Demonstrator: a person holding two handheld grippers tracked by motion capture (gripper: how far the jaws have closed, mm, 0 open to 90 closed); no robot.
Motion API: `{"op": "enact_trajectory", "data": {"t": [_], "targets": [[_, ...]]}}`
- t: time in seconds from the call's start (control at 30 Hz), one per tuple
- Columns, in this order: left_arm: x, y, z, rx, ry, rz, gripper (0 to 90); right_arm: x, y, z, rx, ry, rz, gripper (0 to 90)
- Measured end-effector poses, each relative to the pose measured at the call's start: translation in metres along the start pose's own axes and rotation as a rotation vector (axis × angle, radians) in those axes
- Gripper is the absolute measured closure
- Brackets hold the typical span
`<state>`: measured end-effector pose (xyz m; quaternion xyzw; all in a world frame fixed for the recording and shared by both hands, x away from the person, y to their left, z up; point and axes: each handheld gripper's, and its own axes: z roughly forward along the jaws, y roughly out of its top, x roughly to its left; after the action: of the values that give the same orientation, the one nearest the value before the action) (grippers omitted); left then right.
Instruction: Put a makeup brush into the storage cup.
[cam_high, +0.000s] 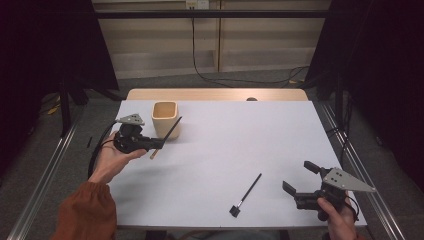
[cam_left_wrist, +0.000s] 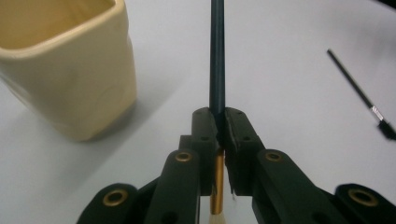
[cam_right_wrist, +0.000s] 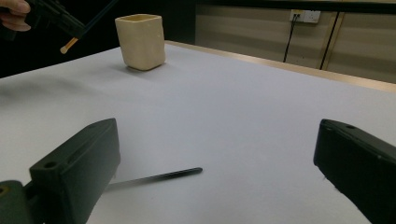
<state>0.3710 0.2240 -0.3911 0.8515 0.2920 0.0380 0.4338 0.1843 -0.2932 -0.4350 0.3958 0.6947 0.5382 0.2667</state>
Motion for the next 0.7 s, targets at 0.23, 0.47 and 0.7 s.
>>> {"op": "enact_trajectory", "data": {"t": [0.23, 0.47, 0.7], "targets": [[-0.004, -0.004, -0.009, -0.120, 0.015, -0.005, 83.5, 0.000, 0.000, 0.000, -0.002, 0.007, -0.002, 0.0], [-0.013, -0.005, -0.015, -0.164, 0.011, 0.004, 83.5, 0.000, 0.000, 0.000, -0.004, 0.007, -0.001, 0.0], [-0.028, -0.002, -0.014, -0.187, -0.034, 0.026, 83.5, 0.000, 0.000, 0.000, -0.008, 0.008, 0.001, 0.0]]}}
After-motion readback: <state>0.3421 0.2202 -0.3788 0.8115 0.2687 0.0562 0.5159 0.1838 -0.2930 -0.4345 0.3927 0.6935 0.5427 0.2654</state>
